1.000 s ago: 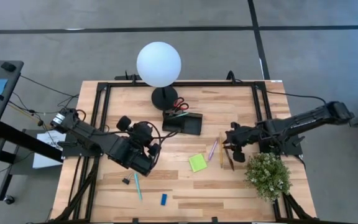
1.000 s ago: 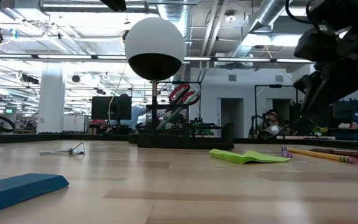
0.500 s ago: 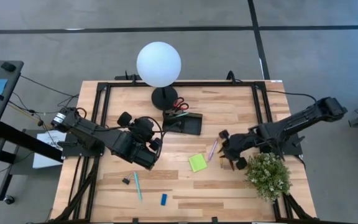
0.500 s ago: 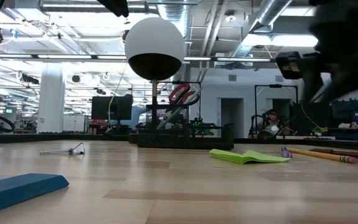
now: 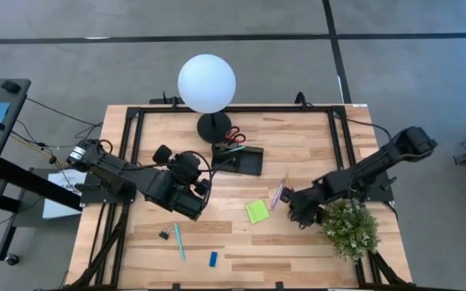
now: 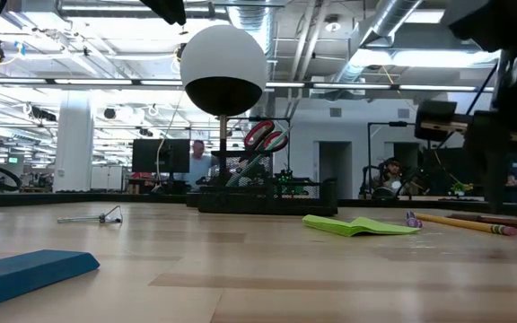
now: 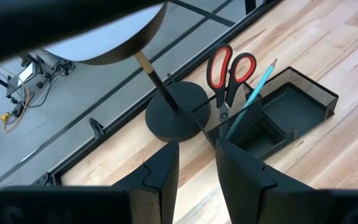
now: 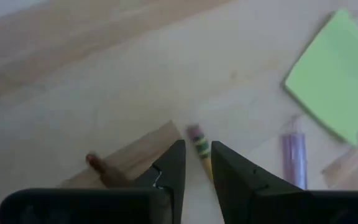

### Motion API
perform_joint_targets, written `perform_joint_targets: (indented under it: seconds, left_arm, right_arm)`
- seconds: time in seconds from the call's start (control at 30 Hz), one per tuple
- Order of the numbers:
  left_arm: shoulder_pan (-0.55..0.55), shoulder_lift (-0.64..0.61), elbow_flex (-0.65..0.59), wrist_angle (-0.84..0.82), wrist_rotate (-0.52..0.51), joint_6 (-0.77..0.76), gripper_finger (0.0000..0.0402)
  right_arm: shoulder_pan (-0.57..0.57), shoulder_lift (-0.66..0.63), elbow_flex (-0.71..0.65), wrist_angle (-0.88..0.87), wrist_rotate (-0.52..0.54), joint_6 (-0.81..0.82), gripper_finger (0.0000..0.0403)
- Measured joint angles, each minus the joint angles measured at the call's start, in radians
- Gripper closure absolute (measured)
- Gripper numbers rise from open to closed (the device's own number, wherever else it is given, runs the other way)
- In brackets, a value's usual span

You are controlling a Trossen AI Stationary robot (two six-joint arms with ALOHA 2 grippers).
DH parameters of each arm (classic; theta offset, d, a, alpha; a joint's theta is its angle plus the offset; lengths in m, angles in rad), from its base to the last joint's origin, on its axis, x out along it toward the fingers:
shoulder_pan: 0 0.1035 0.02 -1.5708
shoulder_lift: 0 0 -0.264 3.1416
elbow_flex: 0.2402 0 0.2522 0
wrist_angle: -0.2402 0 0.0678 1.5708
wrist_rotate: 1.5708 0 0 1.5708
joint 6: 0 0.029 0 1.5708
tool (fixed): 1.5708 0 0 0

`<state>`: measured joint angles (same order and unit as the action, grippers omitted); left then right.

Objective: Pick and place office supplies into organizer
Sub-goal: Put the yellow pencil into the desk organizer

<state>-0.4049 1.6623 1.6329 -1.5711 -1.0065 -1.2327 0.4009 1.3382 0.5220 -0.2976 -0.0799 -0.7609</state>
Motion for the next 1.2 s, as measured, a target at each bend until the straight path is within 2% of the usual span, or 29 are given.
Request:
perform_joint_targets:
  seconds: [0.27, 0.53, 0.97, 1.2]
  left_arm:
    - [0.0, 0.0, 0.0, 0.0, 0.0, 0.001, 0.0301]
    - [0.0, 0.0, 0.0, 0.0, 0.003, 0.002, 0.0301]
    - [0.0, 0.0, 0.0, 0.0, 0.018, 0.021, 0.0301]
    - [0.0, 0.0, 0.0, 0.0, 0.054, 0.022, 0.0301]
  right_arm:
    - [0.009, 0.1, 0.067, 0.001, 0.005, 0.057, 0.0331]
    - [0.026, 0.201, 0.153, -0.067, 0.097, 0.072, 0.0331]
    - [-0.036, 0.221, 0.178, -0.066, 0.118, 0.072, 0.0331]
    - [-0.082, 0.223, 0.175, -0.02, 0.109, 0.019, 0.0333]
